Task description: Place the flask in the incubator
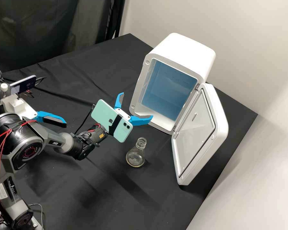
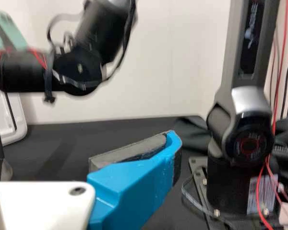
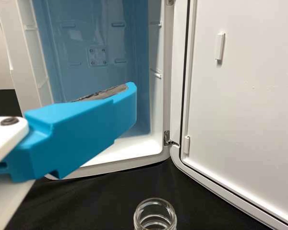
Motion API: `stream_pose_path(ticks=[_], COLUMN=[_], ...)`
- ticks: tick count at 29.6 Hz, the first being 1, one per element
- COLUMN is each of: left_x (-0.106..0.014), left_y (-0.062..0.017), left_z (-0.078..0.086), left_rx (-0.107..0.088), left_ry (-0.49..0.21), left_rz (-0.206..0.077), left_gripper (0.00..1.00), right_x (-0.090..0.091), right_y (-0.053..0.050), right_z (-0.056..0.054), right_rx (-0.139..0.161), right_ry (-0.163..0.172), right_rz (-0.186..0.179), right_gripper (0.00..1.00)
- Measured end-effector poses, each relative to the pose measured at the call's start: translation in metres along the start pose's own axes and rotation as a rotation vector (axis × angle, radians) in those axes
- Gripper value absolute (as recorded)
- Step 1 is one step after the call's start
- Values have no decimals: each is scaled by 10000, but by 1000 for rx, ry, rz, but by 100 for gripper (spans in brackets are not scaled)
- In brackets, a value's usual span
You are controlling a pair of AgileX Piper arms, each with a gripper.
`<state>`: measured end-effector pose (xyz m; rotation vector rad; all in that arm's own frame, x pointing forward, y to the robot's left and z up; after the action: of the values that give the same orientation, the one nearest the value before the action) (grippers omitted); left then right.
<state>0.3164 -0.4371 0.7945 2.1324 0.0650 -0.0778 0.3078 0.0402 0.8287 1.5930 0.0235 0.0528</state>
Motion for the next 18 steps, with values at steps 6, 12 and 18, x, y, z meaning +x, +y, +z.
stream_pose_path(ticks=[6, 12, 18], left_x=[10, 15, 20], left_y=[-41, -58, -78], left_z=[10, 20, 26], left_rx=[-7, -8, -65], left_ry=[-3, -8, -17], left_rz=[-12, -14, -22], left_gripper=[100, 100, 100], right_x=[0, 0, 0], right_y=[0, 0, 0], right_z=[0, 0, 0], right_rx=[0, 0, 0], right_ry=[0, 0, 0], right_rz=[0, 0, 0], right_gripper=[100, 100, 100])
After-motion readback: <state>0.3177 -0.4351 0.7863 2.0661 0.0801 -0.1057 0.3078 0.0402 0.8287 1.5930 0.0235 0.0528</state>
